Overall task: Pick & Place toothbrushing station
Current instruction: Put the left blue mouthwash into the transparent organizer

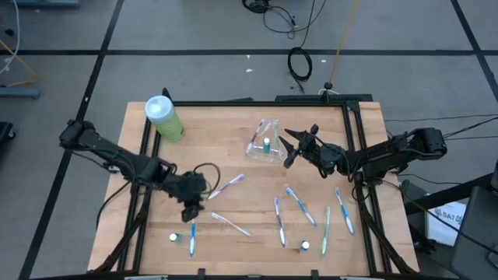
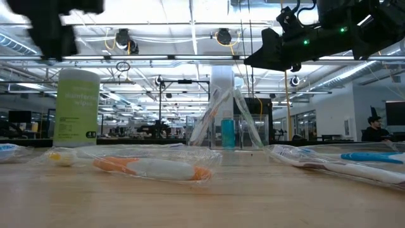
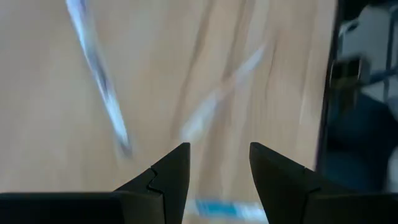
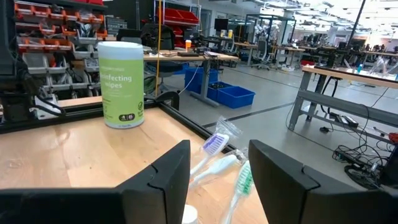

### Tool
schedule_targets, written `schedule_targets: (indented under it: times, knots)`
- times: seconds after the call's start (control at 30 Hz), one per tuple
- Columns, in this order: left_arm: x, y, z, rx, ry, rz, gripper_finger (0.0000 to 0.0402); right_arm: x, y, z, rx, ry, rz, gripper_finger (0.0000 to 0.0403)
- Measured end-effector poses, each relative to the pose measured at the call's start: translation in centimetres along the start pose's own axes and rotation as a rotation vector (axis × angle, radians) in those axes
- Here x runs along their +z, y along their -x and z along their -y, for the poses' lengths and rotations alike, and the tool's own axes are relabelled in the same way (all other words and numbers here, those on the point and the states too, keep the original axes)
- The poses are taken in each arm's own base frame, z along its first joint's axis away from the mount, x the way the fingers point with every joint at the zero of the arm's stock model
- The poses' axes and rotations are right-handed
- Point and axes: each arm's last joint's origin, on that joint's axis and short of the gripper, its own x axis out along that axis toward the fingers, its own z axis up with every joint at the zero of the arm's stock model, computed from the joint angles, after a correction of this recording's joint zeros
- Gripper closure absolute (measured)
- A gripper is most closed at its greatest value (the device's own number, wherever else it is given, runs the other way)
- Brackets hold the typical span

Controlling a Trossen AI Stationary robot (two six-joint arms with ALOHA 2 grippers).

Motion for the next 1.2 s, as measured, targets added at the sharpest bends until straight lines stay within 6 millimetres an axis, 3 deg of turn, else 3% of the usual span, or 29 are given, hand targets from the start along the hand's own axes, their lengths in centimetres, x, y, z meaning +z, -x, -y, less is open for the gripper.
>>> schedule_targets:
  times: [0.13,0.23,0.4,0.73,1.2]
  knots:
    - [-1.7,0.0,0.7,-0.005,0.296,-0.13,0.0231,0.0,0.0,0.0,0.0,0.001,-0.001,0.0248]
    - [-2.9,0.0,1.6,-0.007,0.397,-0.176,0.0231,0.0,0.0,0.0,-0.001,0.001,-0.001,0.0248]
    - [-4.7,-0.1,2.9,0.016,0.369,-0.168,0.0231,-0.1,0.0,0.0,0.0,0.006,-0.005,0.0248]
    - [-7.7,-3.0,4.4,0.118,0.287,-0.278,0.0231,-0.1,-0.2,0.3,-0.013,0.006,-0.006,0.0248]
    - [-8.6,-3.5,4.8,0.147,0.343,-0.312,0.0231,-0.1,-0.3,0.5,-0.026,0.007,-0.006,0.0248]
